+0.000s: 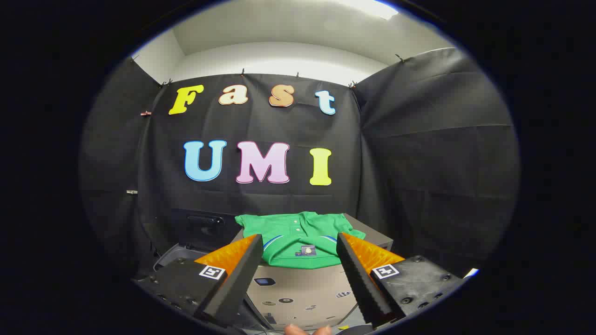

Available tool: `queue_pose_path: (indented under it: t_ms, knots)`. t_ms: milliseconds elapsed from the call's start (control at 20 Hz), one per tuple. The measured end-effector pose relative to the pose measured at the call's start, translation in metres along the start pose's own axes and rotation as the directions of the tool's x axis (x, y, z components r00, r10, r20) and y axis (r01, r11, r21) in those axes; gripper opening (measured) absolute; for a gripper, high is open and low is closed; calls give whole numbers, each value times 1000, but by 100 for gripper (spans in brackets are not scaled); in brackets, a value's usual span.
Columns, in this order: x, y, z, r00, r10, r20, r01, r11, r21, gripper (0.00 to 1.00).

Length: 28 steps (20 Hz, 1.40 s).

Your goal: Put the clothes into the washing machine and then close the washing machine lid.

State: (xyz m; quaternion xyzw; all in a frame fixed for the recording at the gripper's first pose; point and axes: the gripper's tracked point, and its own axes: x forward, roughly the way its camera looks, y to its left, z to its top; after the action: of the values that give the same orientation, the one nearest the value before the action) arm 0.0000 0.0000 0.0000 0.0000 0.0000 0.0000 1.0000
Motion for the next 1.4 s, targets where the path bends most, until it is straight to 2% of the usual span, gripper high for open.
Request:
queue_pose_path:
  t_ms: [450, 1050, 1400]
  knots:
    - [3, -1, 1, 1000, -8, -1, 8, 999, 36, 98]
    - [5, -2, -4, 1000, -11, -10, 11, 1000, 5, 99]
    - [30, 6, 5, 999, 34, -28, -34, 999, 15, 99]
